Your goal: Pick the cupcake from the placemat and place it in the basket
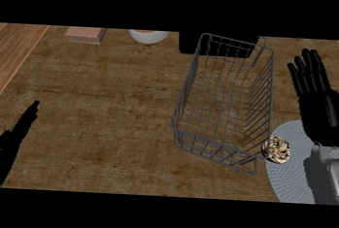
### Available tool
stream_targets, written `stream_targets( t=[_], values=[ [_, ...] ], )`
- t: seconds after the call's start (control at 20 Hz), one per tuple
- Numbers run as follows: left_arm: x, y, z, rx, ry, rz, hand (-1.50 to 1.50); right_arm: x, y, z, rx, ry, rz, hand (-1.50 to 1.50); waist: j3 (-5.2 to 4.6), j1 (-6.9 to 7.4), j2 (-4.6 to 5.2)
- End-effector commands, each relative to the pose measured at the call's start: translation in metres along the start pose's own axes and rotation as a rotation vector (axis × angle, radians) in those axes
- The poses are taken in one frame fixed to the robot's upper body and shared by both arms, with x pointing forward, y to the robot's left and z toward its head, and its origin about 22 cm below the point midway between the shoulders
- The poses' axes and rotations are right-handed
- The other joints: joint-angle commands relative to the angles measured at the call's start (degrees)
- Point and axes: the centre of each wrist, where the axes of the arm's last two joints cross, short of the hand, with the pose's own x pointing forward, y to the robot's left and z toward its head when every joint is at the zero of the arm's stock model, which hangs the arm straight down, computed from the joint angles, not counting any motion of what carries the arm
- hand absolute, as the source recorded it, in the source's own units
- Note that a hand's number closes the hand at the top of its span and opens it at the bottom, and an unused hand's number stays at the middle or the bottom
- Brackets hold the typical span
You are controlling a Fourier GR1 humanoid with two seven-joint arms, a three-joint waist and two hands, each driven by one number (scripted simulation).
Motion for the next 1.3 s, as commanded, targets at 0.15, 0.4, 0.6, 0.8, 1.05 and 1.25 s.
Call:
stream_targets(
  t=[0.15, 0.4, 0.6, 0.8, 1.05, 1.25],
  values=[
    [0.064, -0.012, -0.013, -0.103, -0.274, 0.145, 0.0, -0.011, -0.059, 0.004, 0.158, 0.087, 0.054, 1.5, -1.83, -2.28, 1.11],
    [0.086, -0.046, -0.024, -0.207, -0.366, 0.277, 0.0, -0.038, -0.005, 0.036, 0.539, -0.098, -0.043, 1.5, -1.83, -3.56, 1.22],
    [0.102, -0.033, -0.042, -0.213, -0.348, 0.289, 0.0, -0.055, 0.042, 0.061, 0.405, -0.162, 0.246, -1.5, -2.0, -3.71, 0.98],
    [0.079, -0.041, -0.036, -0.199, -0.314, 0.274, 0.0, -0.025, 0.036, 0.064, 0.28, -0.095, 0.492, -1.5, -2.22, -4.32, 0.74],
    [0.1, -0.036, -0.044, -0.218, -0.343, 0.289, 0.0, 0.035, 0.005, 0.037, 0.121, -0.084, 0.84, -1.5, -2.3, -4.88, 0.52],
    [0.093, -0.046, -0.036, -0.222, -0.326, 0.29, 0.0, 0.079, -0.014, 0.032, 0.196, 0.055, 1.139, -1.5, -2.44, -4.87, 0.23]
  ],
)
